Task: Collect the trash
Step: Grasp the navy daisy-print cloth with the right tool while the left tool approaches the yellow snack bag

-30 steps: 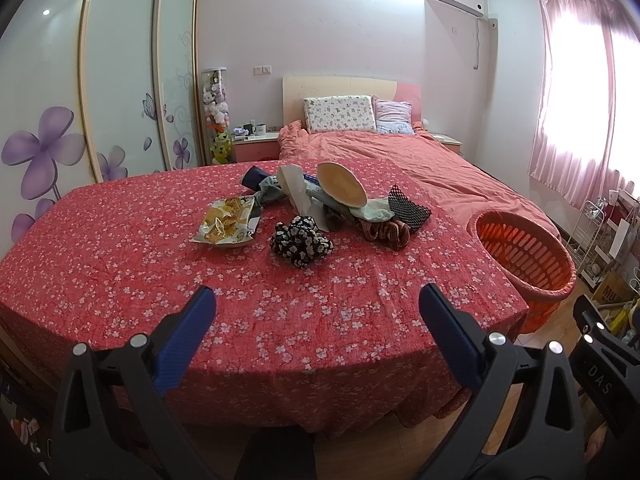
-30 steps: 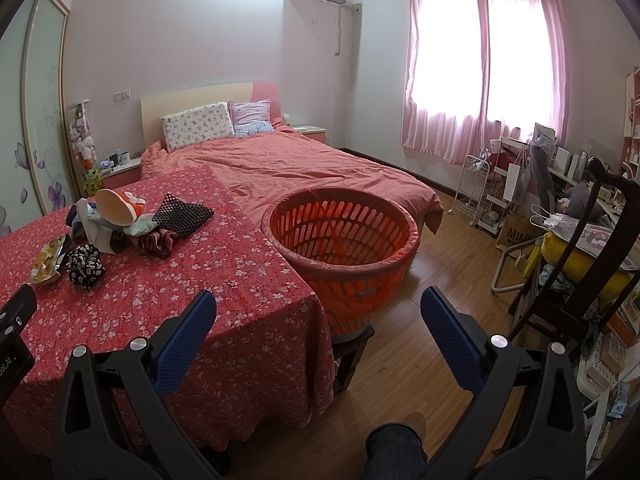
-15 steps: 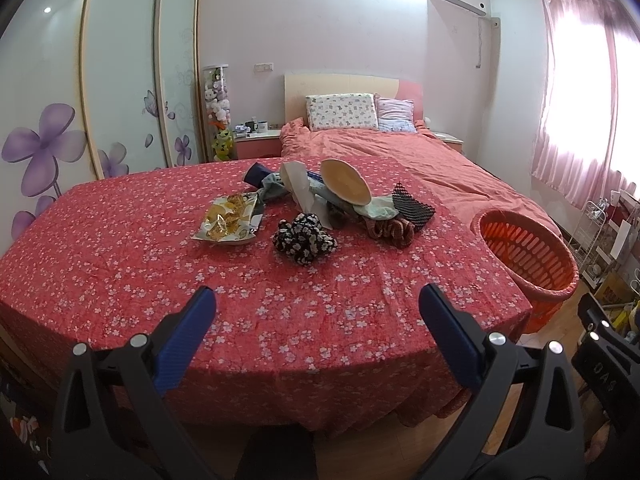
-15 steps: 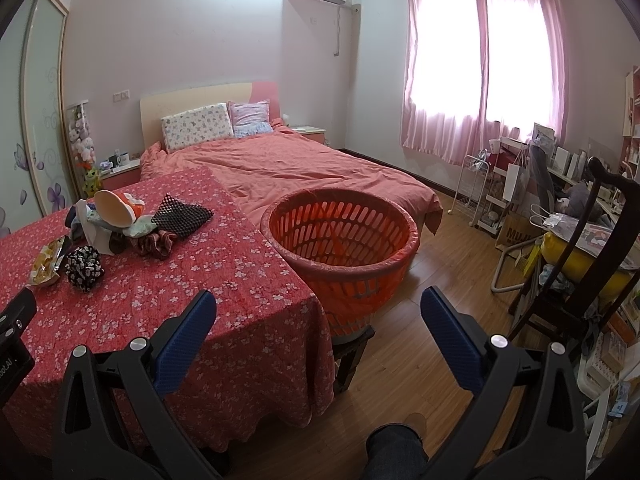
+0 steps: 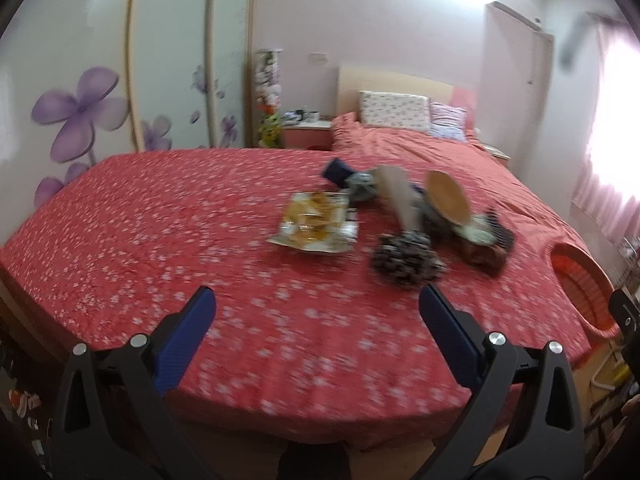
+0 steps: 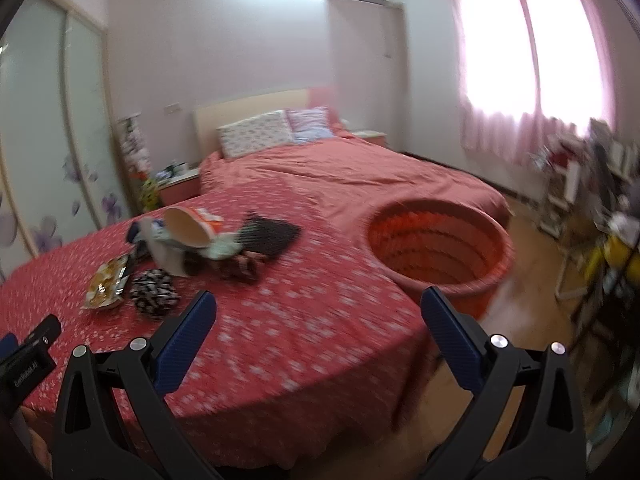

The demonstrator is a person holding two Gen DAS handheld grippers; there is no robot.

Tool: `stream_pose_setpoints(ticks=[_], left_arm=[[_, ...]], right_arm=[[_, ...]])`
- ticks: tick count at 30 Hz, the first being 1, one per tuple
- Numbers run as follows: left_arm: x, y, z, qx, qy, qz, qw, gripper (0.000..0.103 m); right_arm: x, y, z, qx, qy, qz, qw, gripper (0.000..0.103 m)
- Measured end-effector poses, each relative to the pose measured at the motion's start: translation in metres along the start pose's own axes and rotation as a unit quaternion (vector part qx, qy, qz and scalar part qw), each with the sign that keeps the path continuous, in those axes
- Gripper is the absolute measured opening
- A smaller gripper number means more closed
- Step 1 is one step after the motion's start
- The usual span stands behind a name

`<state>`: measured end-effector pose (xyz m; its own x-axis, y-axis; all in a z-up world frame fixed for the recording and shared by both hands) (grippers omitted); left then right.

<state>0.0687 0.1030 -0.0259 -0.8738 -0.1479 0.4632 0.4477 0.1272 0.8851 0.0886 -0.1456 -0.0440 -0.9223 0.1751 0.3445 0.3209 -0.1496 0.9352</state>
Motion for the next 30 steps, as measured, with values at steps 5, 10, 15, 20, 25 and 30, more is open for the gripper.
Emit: stream_pose_setpoints(ticks=[5,10,15,20,25,30], left_arm=[[-0.017,0.006,0.038,0.02,0.034,-0.006,0.9992,0.099],[-0.029,0.006,0.067,0.035,0.066,-0.006,0.9972,0.099],[-0.042,0.003,0.09,0.047,0.074,0.009,0.9961,0.099],[-0.055,0.0,0.104,0.054,0.061,0.026,0.9964,0.099],[-0.069,-0.001,0.105,0.06,0.038,0.042,0.9966,0.099],[-0.088,0.011,0.095,0.057,0.009,0.056,0.9968,0.099]], right_arm=[[-0.022,0.002,0.048,0.041,0.053,0.008,0.998,0.101],[-0.062,-0.002,0.096,0.047,0.121,0.055,0.99,0.09],[-0.101,-0.015,0.133,0.052,0.163,0.109,0.979,0.077],[-0.123,-0.025,0.152,0.066,0.163,0.139,0.975,0.074],[-0.137,-0.037,0.17,0.113,0.148,0.16,0.969,0.06],[-0.136,-0.04,0.158,0.104,0.151,0.174,0.967,0.02]])
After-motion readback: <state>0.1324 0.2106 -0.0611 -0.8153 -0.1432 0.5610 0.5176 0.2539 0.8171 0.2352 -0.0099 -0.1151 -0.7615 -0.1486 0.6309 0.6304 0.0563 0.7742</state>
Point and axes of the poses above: each gripper's, at about its wrist camera, not at the fingertips, and x roughly against the way its jaws point, z to its left, y to its top, the point moved 2 cm from there along -x, roughly the way its jaws point, and after that the axes turned 7 degrees about -z, right-handed, at the moved point
